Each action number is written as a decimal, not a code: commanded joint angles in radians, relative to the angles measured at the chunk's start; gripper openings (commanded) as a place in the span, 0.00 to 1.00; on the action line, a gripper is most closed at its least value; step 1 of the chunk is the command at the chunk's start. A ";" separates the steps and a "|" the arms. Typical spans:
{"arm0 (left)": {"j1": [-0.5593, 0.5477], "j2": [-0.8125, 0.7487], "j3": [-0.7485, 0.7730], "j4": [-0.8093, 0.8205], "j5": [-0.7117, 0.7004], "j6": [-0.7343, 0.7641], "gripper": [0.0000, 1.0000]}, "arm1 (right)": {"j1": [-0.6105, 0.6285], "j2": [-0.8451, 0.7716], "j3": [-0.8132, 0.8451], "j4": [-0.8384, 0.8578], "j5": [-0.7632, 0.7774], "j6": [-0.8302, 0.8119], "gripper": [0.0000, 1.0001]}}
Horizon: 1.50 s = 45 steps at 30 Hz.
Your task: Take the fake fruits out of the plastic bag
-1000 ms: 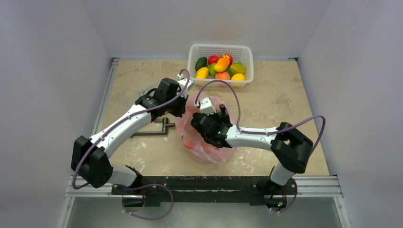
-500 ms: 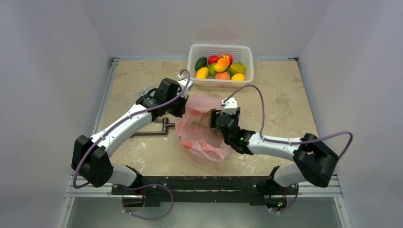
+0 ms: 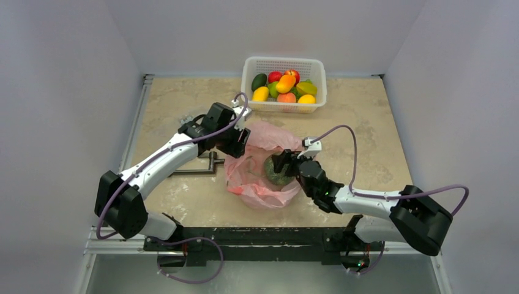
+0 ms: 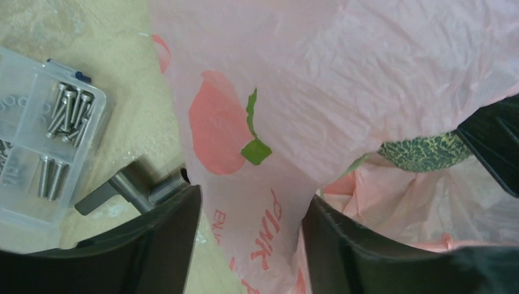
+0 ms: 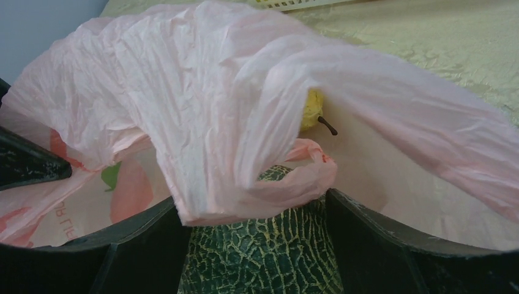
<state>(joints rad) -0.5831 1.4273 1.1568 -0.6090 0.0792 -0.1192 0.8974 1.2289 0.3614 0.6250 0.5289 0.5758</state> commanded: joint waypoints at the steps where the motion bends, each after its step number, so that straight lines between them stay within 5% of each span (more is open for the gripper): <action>1: -0.006 0.014 0.084 -0.128 0.054 -0.041 0.68 | -0.002 -0.042 -0.007 -0.076 -0.017 -0.027 0.75; 3: -0.006 0.025 0.110 -0.211 0.079 -0.065 0.88 | -0.002 -0.071 -0.004 -0.100 -0.005 -0.057 0.78; 7: -0.007 -0.025 0.020 -0.237 0.106 -0.065 0.93 | -0.001 -0.106 0.032 -0.171 -0.013 -0.137 0.81; 10: -0.007 -0.054 -0.061 -0.167 0.181 -0.062 0.81 | -0.002 -0.134 0.049 -0.207 -0.051 -0.193 0.85; 15: -0.010 -0.073 -0.149 -0.098 0.208 -0.068 0.41 | 0.009 -0.192 0.143 -0.375 -0.063 -0.258 0.90; 20: -0.047 -0.062 -0.160 -0.076 0.225 -0.062 0.12 | 0.059 -0.183 0.292 -0.589 -0.001 -0.261 0.97; 27: -0.058 -0.059 -0.154 -0.070 0.226 -0.060 0.01 | 0.156 -0.121 0.338 -0.771 0.114 -0.175 0.99; 39: -0.062 -0.056 -0.141 -0.080 0.176 -0.065 0.03 | 0.225 0.140 0.425 -0.870 0.118 -0.165 0.99; 45: -0.062 -0.072 -0.143 -0.085 0.195 -0.074 0.44 | 0.226 0.251 0.416 -0.854 0.113 0.027 0.99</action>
<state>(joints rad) -0.6384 1.3891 0.9943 -0.7113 0.2615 -0.1810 1.1172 1.3911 0.8036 -0.1280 0.6994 0.4179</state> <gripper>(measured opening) 0.345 0.987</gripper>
